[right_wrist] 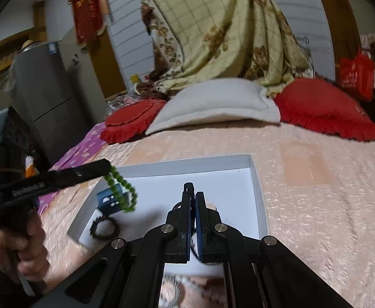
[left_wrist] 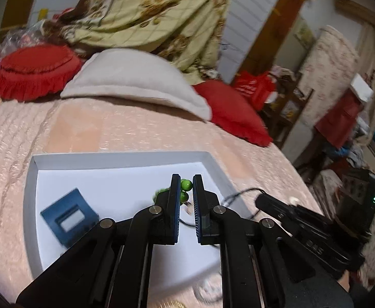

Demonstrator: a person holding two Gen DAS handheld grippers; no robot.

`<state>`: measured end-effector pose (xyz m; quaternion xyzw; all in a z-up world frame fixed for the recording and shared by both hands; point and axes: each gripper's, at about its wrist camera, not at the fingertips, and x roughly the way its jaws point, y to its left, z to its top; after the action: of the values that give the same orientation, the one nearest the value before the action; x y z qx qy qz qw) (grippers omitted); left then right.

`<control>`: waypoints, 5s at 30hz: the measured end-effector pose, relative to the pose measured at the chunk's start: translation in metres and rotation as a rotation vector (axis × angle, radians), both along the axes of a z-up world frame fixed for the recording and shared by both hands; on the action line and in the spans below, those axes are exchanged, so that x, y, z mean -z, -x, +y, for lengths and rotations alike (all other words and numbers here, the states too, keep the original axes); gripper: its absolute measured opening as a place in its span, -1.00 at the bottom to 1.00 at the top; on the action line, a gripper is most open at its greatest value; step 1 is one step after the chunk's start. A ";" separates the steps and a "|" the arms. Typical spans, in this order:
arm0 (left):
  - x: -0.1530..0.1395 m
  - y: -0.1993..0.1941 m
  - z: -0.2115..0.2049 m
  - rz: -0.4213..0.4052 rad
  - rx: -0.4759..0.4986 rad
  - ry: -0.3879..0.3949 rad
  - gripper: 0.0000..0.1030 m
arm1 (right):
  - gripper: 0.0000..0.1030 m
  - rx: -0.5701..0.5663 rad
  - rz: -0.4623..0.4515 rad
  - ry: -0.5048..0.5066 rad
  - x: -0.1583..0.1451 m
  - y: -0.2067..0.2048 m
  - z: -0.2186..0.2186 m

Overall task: Organize jewelry
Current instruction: 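Lower the green bracelet into the tray and open the left gripper while the right places a black hair tie, then move both open grippers back out of the tray, then grasp the gold coil hair tie with the left gripper while the right grasps the silver mesh bangle, then carry the coil into the tray and open the left gripper while the right releases the bangle there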

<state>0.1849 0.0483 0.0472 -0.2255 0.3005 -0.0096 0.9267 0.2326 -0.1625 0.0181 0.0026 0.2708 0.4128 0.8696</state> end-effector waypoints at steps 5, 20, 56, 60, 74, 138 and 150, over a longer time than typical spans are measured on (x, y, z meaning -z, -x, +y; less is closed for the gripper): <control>0.021 -0.023 0.022 0.018 -0.045 0.043 -0.85 | -0.94 0.017 0.080 -0.006 0.007 -0.033 0.020; 0.059 -0.035 0.057 0.175 -0.192 0.054 -0.85 | -0.94 0.140 0.311 -0.033 0.046 -0.107 0.059; 0.019 0.107 0.002 0.024 -0.088 -0.073 -0.12 | -0.33 0.034 0.082 -0.020 0.029 0.040 -0.064; 0.033 0.134 -0.033 0.053 -0.007 -0.075 -0.12 | -0.33 -0.052 0.037 0.070 0.042 0.071 -0.063; 0.078 0.108 -0.055 0.235 0.017 -0.147 -0.12 | -0.33 -0.129 0.080 0.114 0.071 0.075 -0.037; 0.067 0.097 -0.072 0.194 0.019 -0.225 -0.84 | -0.85 -0.028 0.013 0.126 0.064 0.069 -0.014; 0.067 0.099 -0.074 0.204 0.006 -0.238 -0.84 | -0.85 -0.017 0.001 0.090 0.063 0.072 -0.019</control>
<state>0.0857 -0.0254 -0.0199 -0.1131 0.3927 0.0459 0.9115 0.1603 -0.1816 -0.0452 -0.0385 0.2894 0.4076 0.8653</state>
